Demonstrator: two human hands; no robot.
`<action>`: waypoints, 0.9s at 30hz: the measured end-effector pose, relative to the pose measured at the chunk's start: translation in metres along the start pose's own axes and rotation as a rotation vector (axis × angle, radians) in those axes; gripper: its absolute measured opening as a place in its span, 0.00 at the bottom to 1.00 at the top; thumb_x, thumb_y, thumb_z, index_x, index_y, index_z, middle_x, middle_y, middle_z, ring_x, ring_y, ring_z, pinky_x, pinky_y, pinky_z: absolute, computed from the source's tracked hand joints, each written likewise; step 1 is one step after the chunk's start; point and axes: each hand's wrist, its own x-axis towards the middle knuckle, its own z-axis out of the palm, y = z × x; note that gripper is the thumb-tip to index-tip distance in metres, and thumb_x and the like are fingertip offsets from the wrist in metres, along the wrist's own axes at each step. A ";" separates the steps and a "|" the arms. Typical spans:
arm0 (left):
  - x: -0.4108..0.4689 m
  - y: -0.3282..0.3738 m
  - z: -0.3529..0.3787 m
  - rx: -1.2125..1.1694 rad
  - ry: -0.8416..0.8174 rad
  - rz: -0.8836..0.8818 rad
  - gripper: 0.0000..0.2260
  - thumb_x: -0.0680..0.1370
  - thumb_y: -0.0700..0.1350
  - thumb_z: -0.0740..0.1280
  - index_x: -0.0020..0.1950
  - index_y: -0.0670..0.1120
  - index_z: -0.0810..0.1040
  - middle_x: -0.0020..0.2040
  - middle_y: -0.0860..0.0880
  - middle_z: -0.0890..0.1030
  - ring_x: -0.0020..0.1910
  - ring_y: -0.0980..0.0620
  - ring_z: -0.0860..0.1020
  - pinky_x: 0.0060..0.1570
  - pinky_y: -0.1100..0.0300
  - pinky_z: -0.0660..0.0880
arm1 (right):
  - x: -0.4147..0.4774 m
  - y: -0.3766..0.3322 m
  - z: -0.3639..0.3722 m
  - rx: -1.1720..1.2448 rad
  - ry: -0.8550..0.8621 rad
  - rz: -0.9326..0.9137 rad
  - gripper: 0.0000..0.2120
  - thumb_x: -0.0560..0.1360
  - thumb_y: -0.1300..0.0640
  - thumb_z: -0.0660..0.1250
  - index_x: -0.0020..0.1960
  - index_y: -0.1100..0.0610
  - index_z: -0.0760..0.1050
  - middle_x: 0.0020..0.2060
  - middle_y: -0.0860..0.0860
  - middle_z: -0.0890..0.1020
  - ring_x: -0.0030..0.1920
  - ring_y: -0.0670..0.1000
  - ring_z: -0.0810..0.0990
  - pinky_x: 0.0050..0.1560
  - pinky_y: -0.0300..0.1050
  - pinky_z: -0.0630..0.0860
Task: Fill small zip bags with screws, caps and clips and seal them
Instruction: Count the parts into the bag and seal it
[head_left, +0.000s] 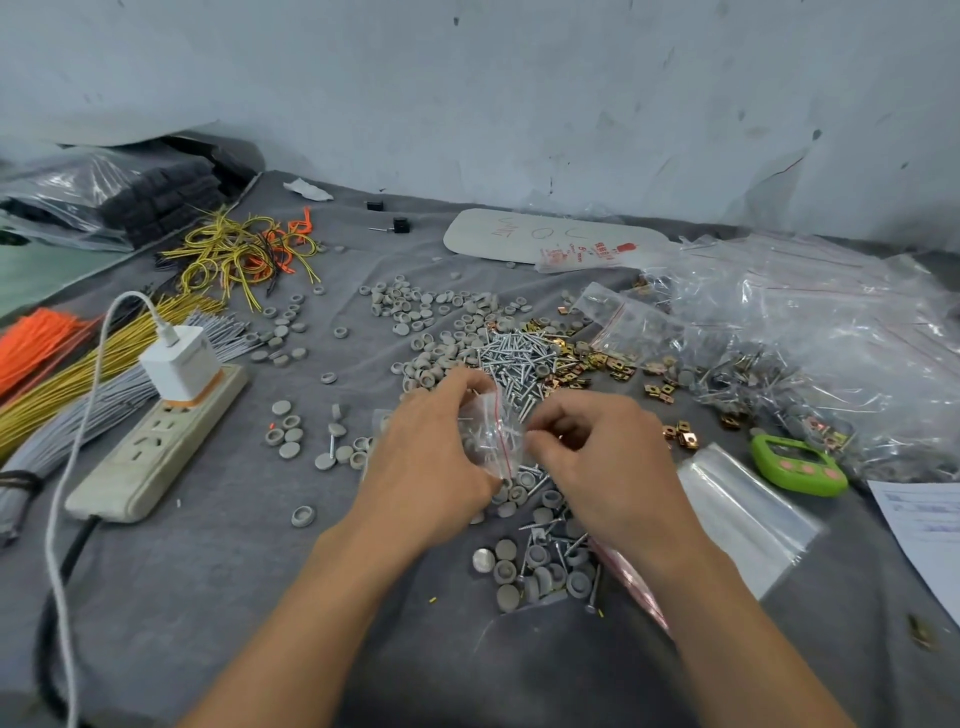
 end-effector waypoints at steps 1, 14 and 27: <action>0.000 0.000 0.002 0.012 0.000 0.008 0.29 0.67 0.49 0.76 0.59 0.68 0.65 0.52 0.58 0.78 0.52 0.53 0.77 0.47 0.53 0.76 | 0.000 -0.004 0.004 0.015 -0.017 -0.033 0.09 0.71 0.59 0.75 0.38 0.46 0.82 0.31 0.39 0.82 0.33 0.42 0.80 0.33 0.31 0.70; 0.001 0.000 -0.005 -0.162 0.083 0.012 0.20 0.71 0.47 0.73 0.56 0.64 0.69 0.48 0.60 0.81 0.43 0.60 0.79 0.39 0.62 0.72 | 0.018 0.022 -0.014 0.089 0.245 0.245 0.13 0.76 0.60 0.72 0.44 0.41 0.87 0.40 0.39 0.87 0.33 0.36 0.81 0.38 0.37 0.79; -0.002 0.012 -0.001 -0.112 0.064 0.014 0.24 0.69 0.48 0.73 0.58 0.67 0.67 0.52 0.59 0.80 0.46 0.55 0.79 0.42 0.54 0.73 | 0.012 0.061 -0.028 -0.527 -0.233 0.210 0.10 0.77 0.59 0.68 0.54 0.45 0.80 0.49 0.47 0.78 0.49 0.51 0.76 0.46 0.45 0.68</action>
